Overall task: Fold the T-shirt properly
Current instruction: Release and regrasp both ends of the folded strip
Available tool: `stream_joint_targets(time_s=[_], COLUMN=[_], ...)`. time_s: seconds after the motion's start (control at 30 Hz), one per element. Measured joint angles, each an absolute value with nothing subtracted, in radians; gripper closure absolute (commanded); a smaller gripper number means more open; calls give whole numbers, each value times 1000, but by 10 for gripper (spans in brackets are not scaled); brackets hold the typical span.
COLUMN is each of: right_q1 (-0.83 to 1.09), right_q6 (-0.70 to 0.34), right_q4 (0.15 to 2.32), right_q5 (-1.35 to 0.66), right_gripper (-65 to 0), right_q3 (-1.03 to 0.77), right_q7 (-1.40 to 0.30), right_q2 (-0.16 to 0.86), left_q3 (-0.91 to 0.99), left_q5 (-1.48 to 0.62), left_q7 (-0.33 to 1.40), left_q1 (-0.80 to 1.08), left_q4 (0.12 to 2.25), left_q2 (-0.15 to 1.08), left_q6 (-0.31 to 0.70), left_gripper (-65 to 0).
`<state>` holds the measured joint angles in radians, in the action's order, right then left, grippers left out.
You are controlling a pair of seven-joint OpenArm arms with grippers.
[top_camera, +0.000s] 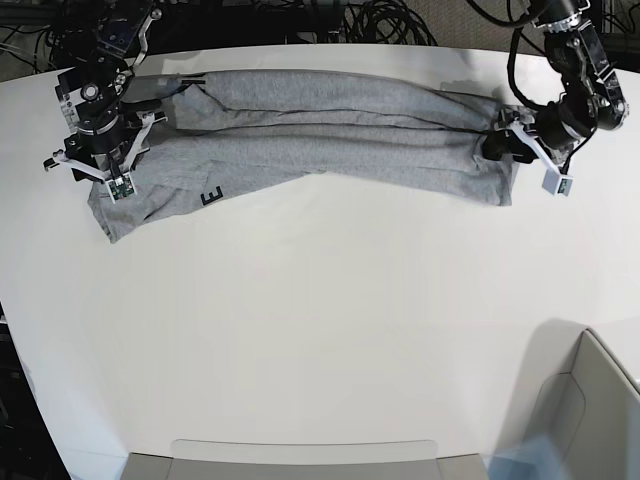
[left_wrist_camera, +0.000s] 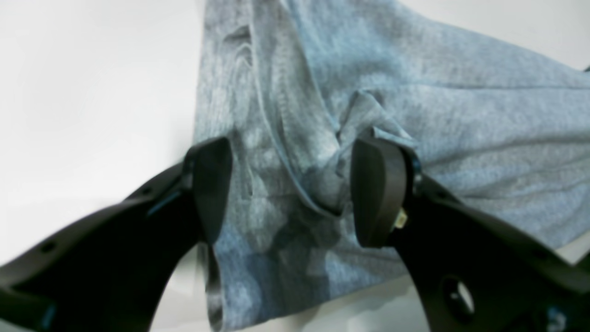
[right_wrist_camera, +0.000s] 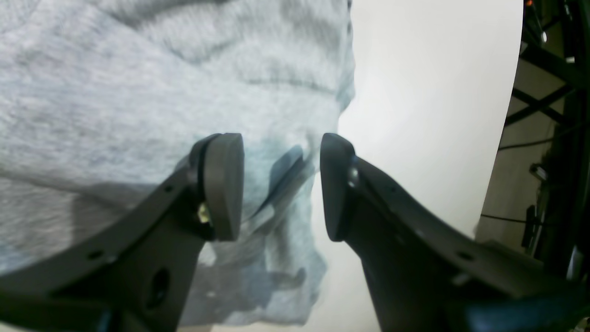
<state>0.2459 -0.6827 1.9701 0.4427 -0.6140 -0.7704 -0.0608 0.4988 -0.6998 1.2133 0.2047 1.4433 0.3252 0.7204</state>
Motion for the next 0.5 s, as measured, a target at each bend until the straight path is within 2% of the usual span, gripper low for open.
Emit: stream_joint_targets(time_s=[0.1, 0.17, 0.3, 0.47, 0.5], right_q1=[247, 247, 237, 233, 234], right_q6=[-683, -683, -683, -683, -683], right_q4=[1970, 1970, 1970, 1970, 1970], right_q5=[442, 442, 442, 442, 442], right_gripper=[-272, -272, -272, -272, -272], right_q3=[-614, -614, -614, -614, -617], right_q7=[-770, -770, -770, -770, -770], right_q2=[-61, -60, -61, -61, -61], left_q3=[500, 500, 358, 281, 281], left_q5=[-726, -738, -696, -704, -722], left_q7=[1153, 1148, 1148, 1122, 1115], left_q1=[199, 194, 179, 165, 166], left_q4=[1380, 1362, 1363, 1335, 1327], left_q2=[336, 336, 376, 387, 384], left_q6=[728, 731, 710, 701, 706], left_gripper=[-406, -370, -231, -9, 0])
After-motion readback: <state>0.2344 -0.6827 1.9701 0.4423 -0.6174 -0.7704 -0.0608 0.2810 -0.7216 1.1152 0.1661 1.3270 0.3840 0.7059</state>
